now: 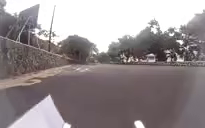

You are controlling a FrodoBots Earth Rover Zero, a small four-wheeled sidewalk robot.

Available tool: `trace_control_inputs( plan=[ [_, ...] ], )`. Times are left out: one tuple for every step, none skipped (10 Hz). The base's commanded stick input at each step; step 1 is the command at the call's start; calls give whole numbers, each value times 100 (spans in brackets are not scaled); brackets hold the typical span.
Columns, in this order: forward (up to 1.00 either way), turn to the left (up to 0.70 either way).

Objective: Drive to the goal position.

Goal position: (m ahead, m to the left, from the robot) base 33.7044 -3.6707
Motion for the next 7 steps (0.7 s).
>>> trace_control_inputs(
  plan=[
    [100,0],
    [100,0],
    [100,0],
    [100,0],
    [100,0],
    [100,0],
    [100,0]
  ],
)
